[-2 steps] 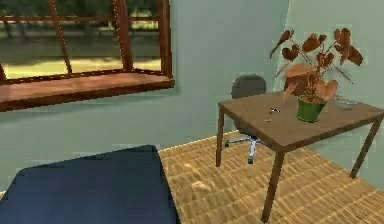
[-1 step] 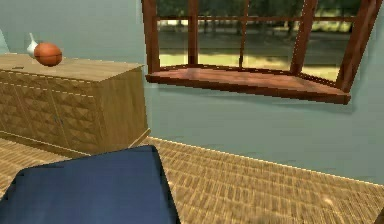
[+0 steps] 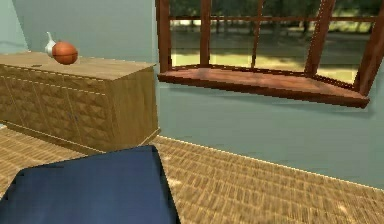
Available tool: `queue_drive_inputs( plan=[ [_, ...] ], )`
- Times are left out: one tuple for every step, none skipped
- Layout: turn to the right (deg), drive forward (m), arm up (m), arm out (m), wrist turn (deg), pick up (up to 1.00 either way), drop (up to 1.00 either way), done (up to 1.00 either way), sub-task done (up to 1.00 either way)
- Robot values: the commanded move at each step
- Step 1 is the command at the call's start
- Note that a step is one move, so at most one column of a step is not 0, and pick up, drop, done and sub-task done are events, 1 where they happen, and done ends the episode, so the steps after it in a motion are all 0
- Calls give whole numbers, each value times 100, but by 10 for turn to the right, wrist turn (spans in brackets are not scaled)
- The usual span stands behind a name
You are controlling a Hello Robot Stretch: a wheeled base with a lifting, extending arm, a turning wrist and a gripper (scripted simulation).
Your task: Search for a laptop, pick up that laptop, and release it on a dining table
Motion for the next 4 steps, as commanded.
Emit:
queue_drive_inputs(
  plan=[
    [0,20,0,0,0,0,0,0,0],
    [-450,0,0,0,0,0,0,0,0],
    [-450,0,0,0,0,0,0,0,0],
    [0,85,0,0,0,0,0,0,0]
  ],
)
